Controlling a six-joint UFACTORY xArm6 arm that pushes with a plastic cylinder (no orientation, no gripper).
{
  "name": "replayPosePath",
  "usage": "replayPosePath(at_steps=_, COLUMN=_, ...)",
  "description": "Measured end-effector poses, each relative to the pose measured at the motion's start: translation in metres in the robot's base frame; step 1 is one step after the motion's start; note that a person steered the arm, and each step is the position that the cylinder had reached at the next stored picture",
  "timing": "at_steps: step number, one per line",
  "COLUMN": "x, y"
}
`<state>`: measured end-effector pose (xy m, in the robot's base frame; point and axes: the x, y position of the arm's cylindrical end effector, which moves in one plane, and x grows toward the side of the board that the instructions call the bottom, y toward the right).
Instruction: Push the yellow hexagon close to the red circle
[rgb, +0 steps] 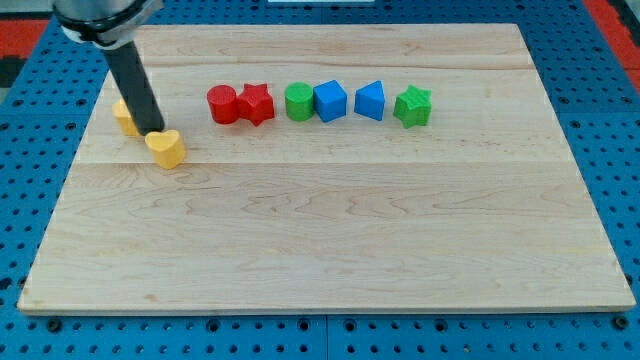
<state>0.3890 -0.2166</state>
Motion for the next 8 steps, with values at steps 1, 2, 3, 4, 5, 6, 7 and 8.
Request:
replayPosePath(at_steps=1, x=0.015, y=-0.002)
replayPosePath(at_steps=2, x=0.013, y=-0.034)
replayPosePath(at_steps=3, x=0.005, y=-0.064)
replayPosePath(at_steps=4, x=-0.015, y=-0.045)
replayPosePath(at_steps=5, x=-0.015, y=-0.017)
replayPosePath(at_steps=6, x=-0.019, y=0.008)
replayPosePath(at_steps=7, x=-0.008, y=-0.019)
replayPosePath(at_steps=8, x=0.026, y=-0.057)
